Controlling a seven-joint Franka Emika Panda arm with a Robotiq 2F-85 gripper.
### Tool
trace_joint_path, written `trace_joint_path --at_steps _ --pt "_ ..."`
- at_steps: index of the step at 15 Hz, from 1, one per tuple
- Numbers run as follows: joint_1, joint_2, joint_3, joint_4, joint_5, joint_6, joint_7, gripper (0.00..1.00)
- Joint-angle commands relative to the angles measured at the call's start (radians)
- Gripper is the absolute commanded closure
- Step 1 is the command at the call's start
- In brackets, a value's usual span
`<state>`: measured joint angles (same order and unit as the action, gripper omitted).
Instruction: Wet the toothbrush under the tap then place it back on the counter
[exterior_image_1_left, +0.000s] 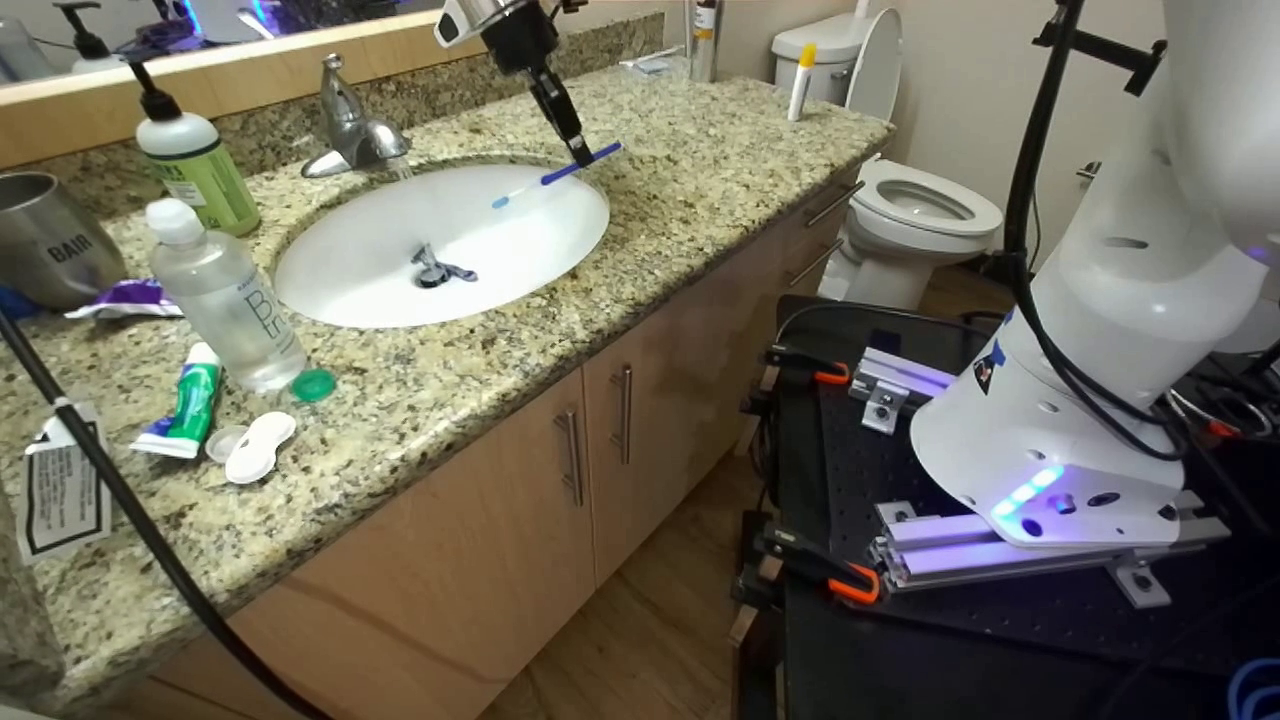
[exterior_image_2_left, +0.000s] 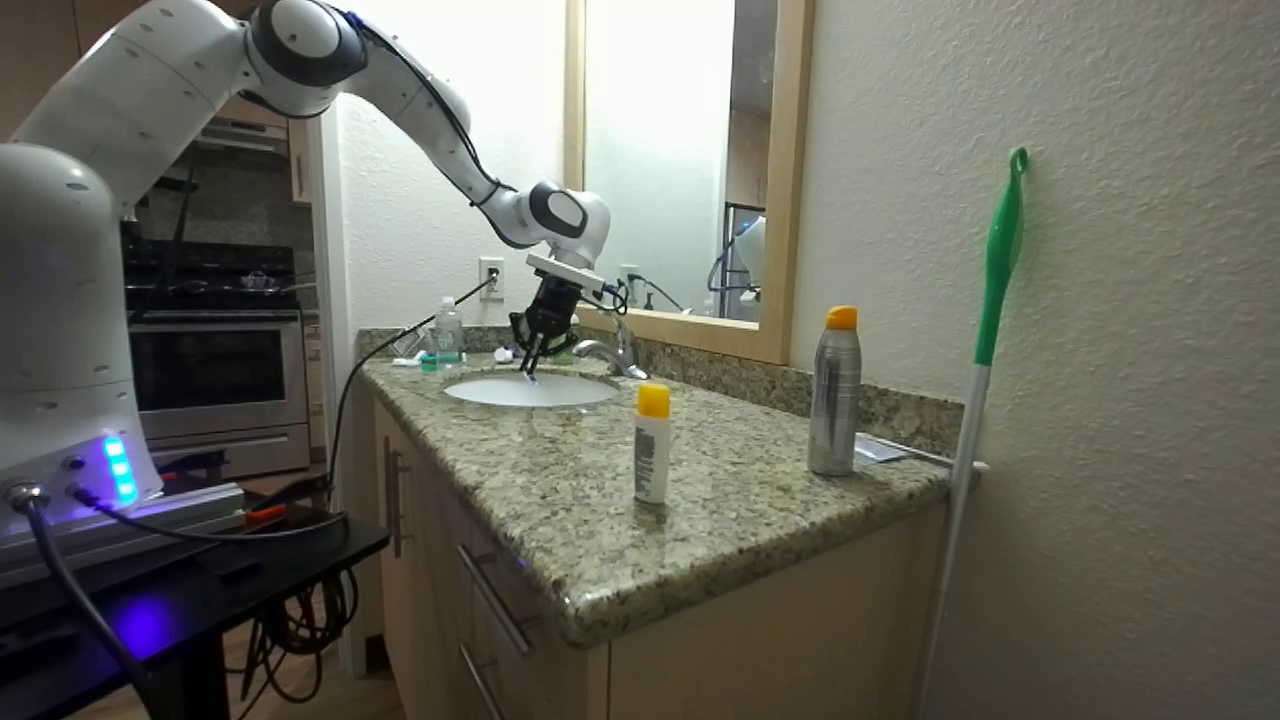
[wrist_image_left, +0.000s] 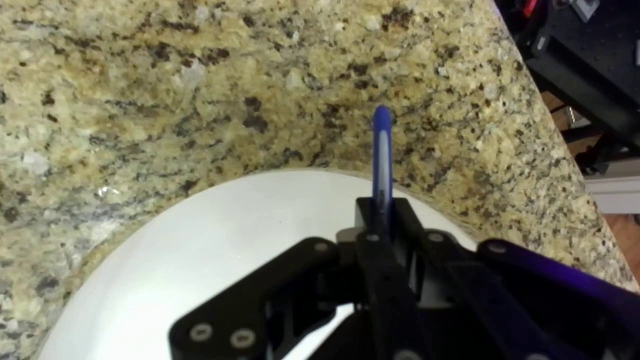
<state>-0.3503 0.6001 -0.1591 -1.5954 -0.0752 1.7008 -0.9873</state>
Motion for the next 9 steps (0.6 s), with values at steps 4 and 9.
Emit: trace_joint_path --at_steps 4,9 --pt "-0.026 0.007 0.031 -0.024 0.197 0.180 0.186 0.97" --pt "-0.026 0.019 0.039 -0.009 0.188 0.191 0.221 0.97"
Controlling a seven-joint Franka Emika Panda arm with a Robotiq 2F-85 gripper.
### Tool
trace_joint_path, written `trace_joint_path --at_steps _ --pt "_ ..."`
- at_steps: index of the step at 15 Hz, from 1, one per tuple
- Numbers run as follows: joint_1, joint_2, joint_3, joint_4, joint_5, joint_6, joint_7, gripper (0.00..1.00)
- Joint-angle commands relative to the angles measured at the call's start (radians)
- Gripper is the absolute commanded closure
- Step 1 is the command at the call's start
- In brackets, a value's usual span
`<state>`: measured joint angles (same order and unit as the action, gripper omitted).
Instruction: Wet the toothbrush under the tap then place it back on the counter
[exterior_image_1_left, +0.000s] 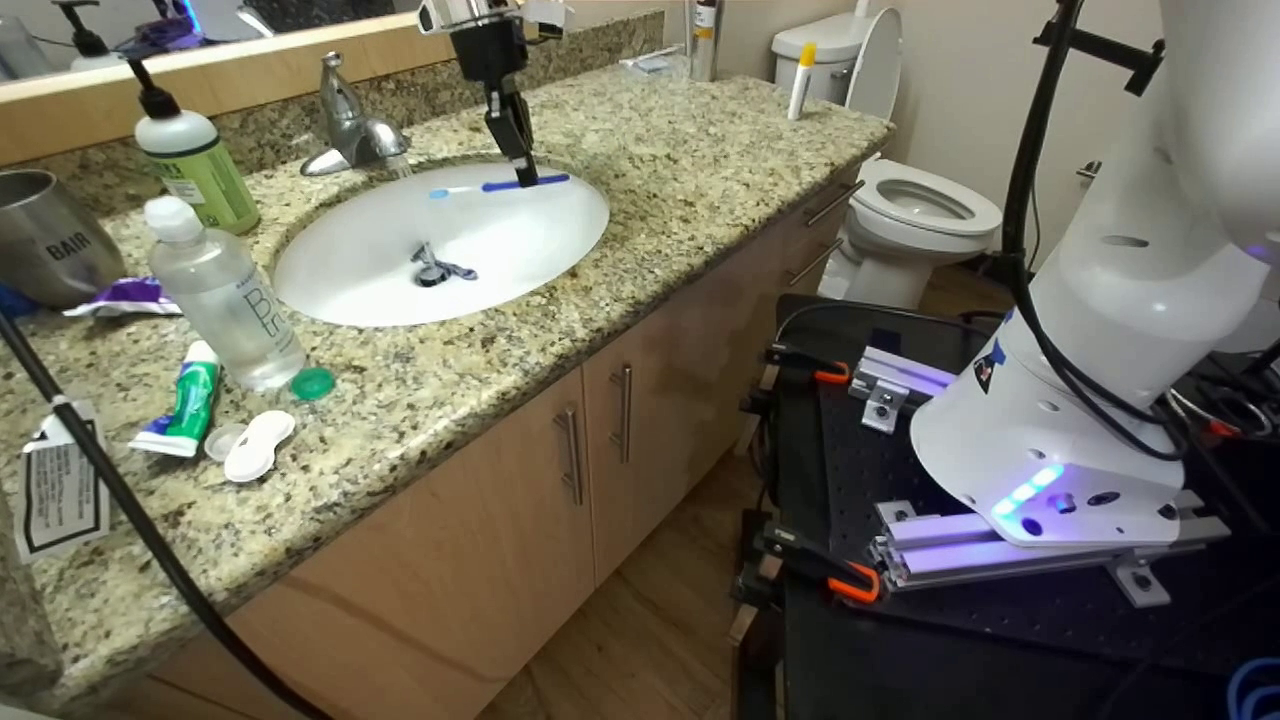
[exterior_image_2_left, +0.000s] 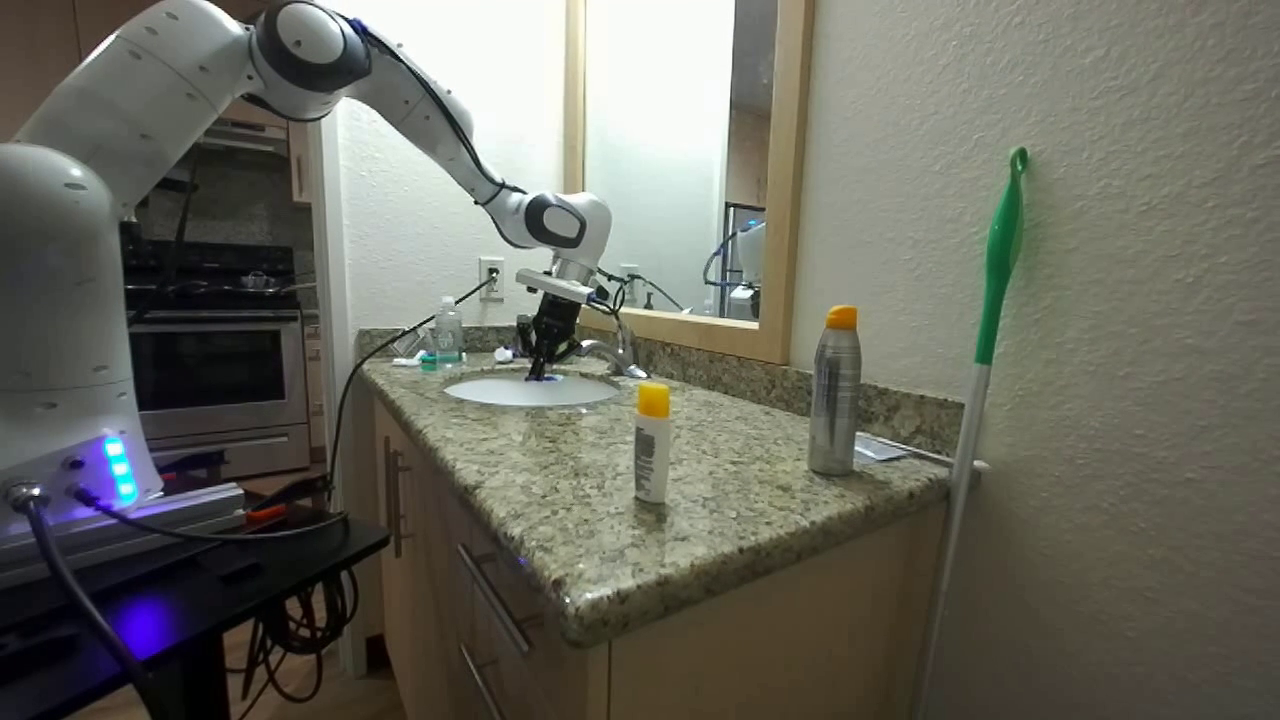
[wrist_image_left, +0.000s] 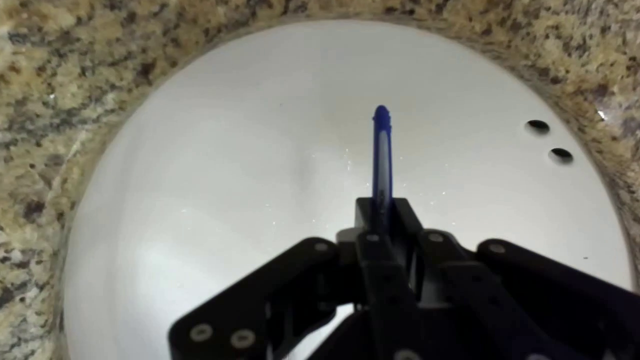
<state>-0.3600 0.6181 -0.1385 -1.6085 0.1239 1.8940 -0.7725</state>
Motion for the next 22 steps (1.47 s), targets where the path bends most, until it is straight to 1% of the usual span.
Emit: trace_joint_path --at_steps 1,5,7,8,9,10,12,16,17,22 --pt "-0.013 0.007 0.021 0.004 -0.004 0.021 0.020 0.97" --pt "-0.017 0.036 0.043 0.038 0.037 0.017 0.054 0.97" --pt "-0.017 0.041 0.051 0.037 0.056 0.042 0.083 0.97" --pt "-0.013 0.021 0.046 0.020 0.024 0.016 0.065 0.90" --pt "-0.013 0.026 0.050 0.021 0.029 0.027 0.074 0.90" --pt "-0.013 0.028 0.051 0.021 0.031 0.030 0.079 0.97" --pt "-0.021 0.019 0.049 0.015 0.048 0.070 0.088 0.97" --pt "-0.042 0.010 0.054 0.015 0.068 0.111 0.082 0.97" --pt "-0.030 0.022 0.049 0.027 0.038 0.085 0.085 0.90" --pt "-0.038 0.021 0.049 0.029 0.043 0.093 0.084 0.90"
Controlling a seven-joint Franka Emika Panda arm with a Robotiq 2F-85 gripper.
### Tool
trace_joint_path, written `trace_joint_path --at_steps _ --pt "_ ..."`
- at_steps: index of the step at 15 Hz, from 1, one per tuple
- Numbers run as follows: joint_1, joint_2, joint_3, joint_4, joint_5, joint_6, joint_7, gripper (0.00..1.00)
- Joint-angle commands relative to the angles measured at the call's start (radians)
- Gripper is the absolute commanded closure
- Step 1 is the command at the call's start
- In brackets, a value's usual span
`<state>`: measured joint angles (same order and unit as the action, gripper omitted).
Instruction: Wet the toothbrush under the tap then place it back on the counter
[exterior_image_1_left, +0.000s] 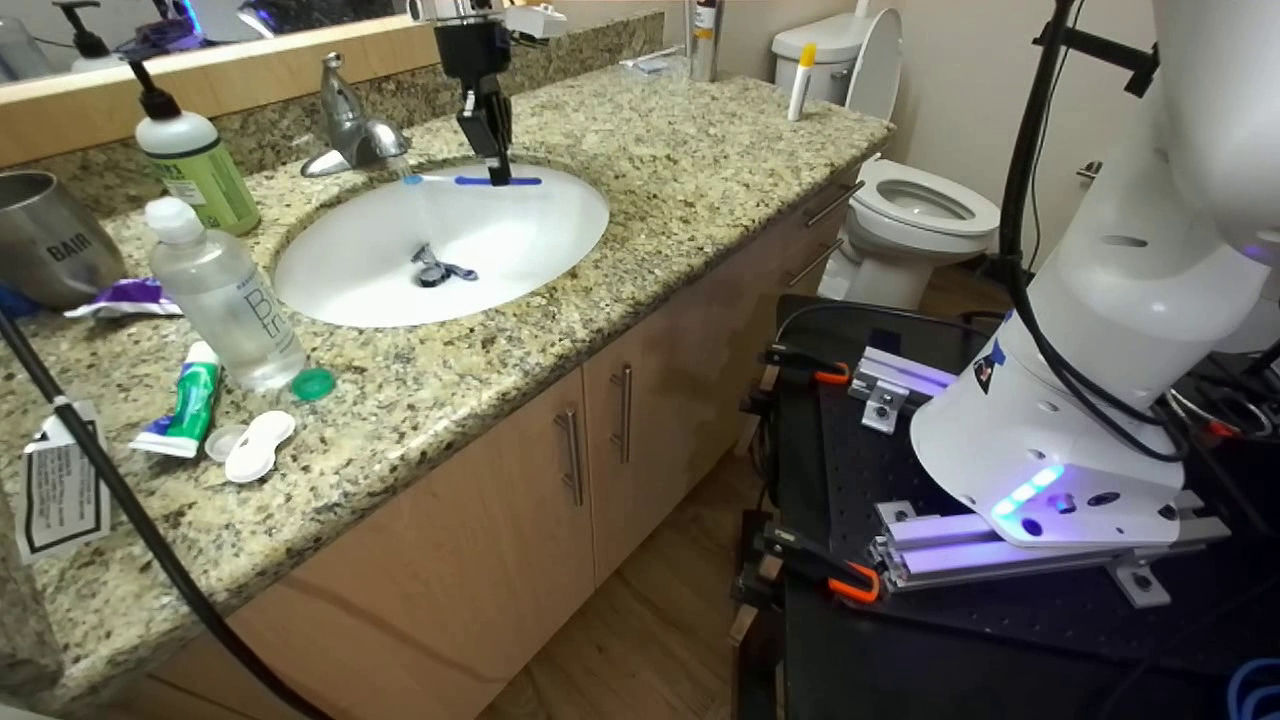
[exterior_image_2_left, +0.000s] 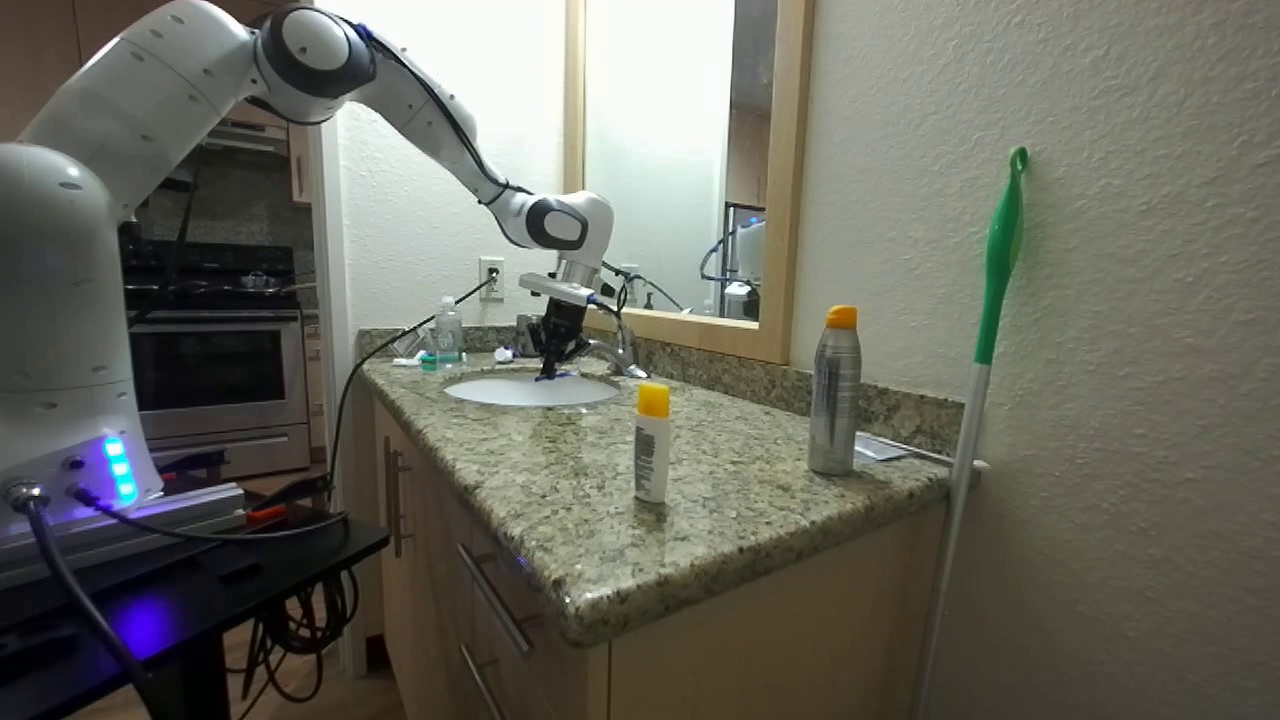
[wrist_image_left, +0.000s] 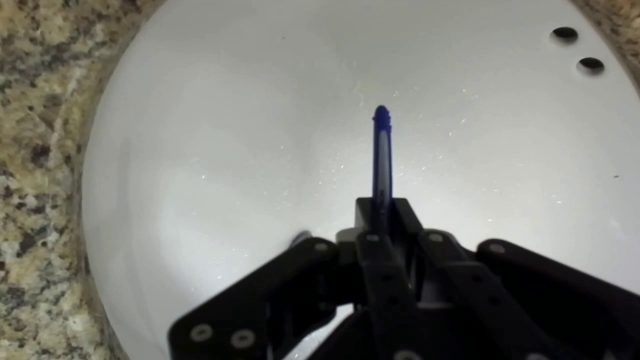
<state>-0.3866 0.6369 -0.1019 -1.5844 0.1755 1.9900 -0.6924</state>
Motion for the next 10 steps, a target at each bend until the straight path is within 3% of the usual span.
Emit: trace_joint_path --at_steps 1,4,5,6,10 --pt "-0.011 0.002 0.012 0.005 -0.008 -0.002 0.004 0.97" --pt "-0.020 0.010 0.013 0.034 -0.007 -0.070 0.002 0.97" --pt "-0.012 0.002 0.012 0.008 -0.010 -0.025 0.004 0.97" --pt "-0.012 0.002 0.012 0.009 -0.010 -0.030 0.004 0.90" --pt "-0.012 0.003 0.012 0.009 -0.010 -0.029 0.004 0.90"
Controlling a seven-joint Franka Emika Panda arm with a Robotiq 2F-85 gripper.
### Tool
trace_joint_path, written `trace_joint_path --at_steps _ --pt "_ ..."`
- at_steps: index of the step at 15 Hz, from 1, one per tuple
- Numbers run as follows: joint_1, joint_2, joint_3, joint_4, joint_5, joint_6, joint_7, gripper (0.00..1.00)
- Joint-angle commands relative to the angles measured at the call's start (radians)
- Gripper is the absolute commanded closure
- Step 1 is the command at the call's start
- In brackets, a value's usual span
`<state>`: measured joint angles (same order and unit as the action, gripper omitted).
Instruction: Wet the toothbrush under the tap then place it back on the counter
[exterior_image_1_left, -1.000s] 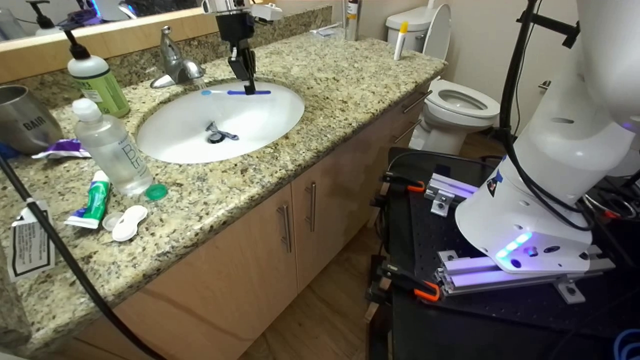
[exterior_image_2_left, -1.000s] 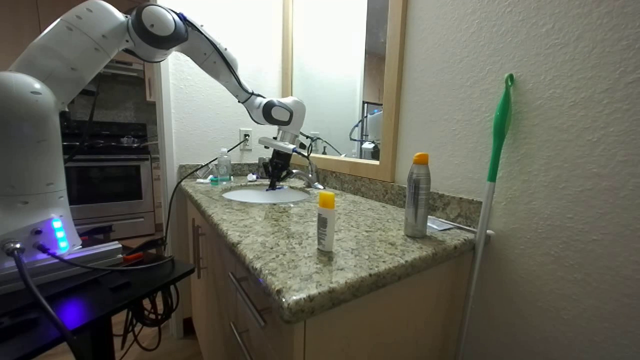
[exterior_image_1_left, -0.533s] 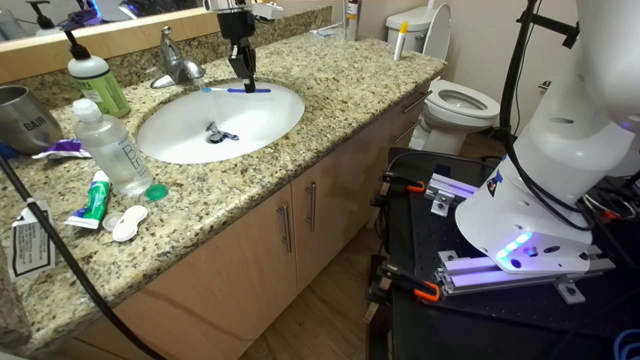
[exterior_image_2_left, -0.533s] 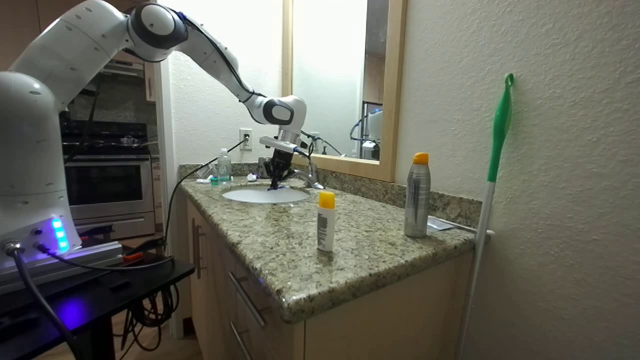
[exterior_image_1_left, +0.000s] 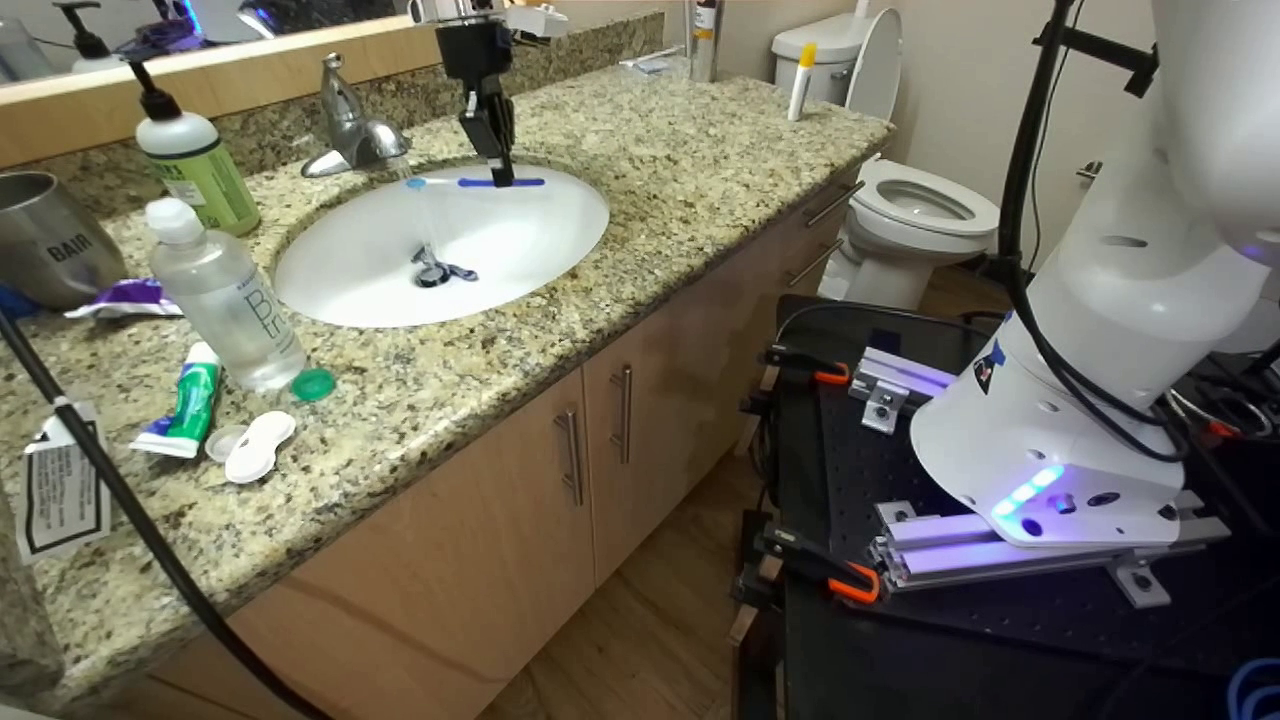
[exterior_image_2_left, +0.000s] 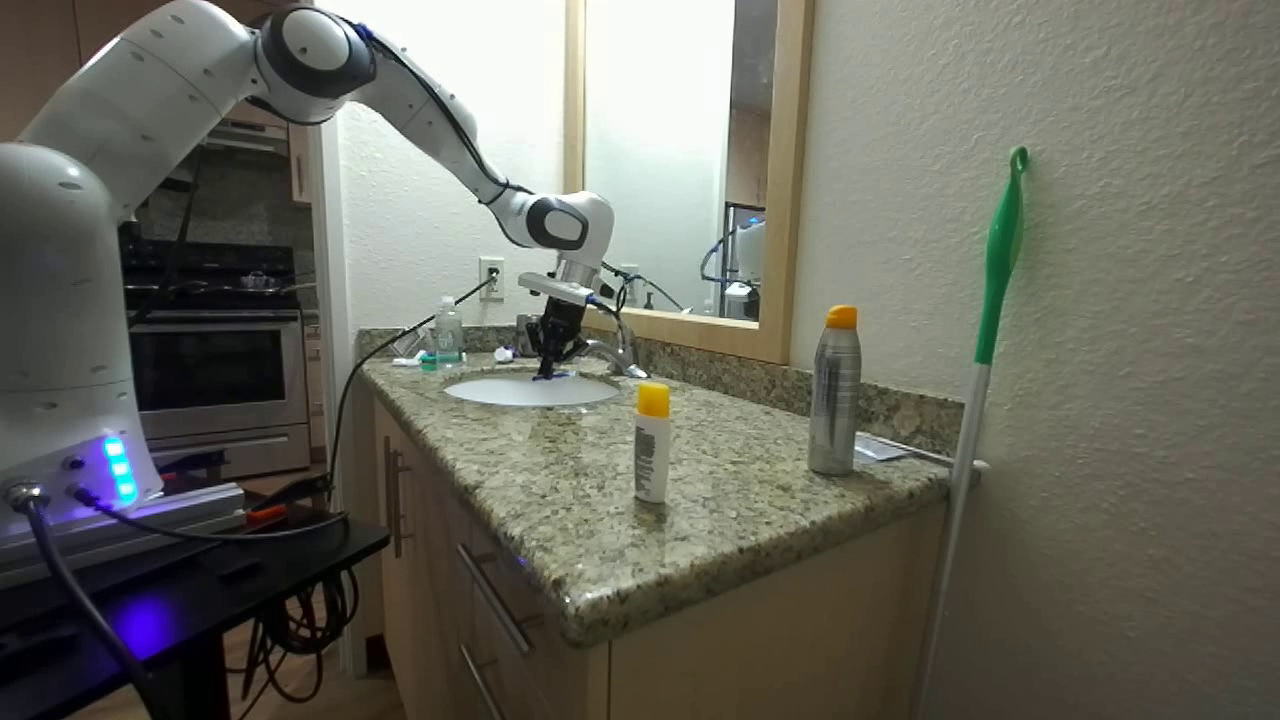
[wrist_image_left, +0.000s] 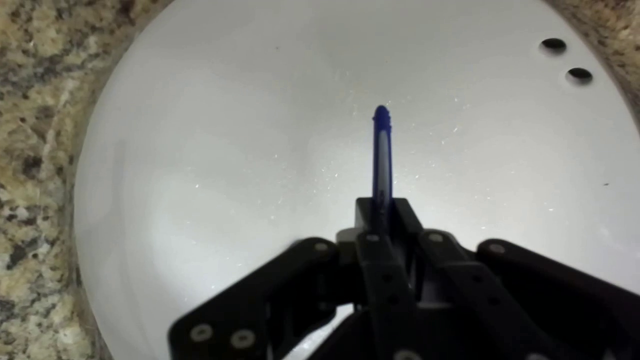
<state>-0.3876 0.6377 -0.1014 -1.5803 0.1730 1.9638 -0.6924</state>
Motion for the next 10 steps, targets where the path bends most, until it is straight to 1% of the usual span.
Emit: trace_joint_path --at_steps 1,8,9,10 --pt "-0.010 0.002 0.011 0.005 -0.008 -0.003 0.004 0.90" --pt "-0.010 0.002 0.011 0.005 -0.008 -0.003 0.004 0.90" --pt "-0.010 0.002 0.011 0.005 -0.008 -0.003 0.004 0.97" --pt "-0.010 0.001 0.014 0.003 -0.006 -0.001 0.001 0.97"
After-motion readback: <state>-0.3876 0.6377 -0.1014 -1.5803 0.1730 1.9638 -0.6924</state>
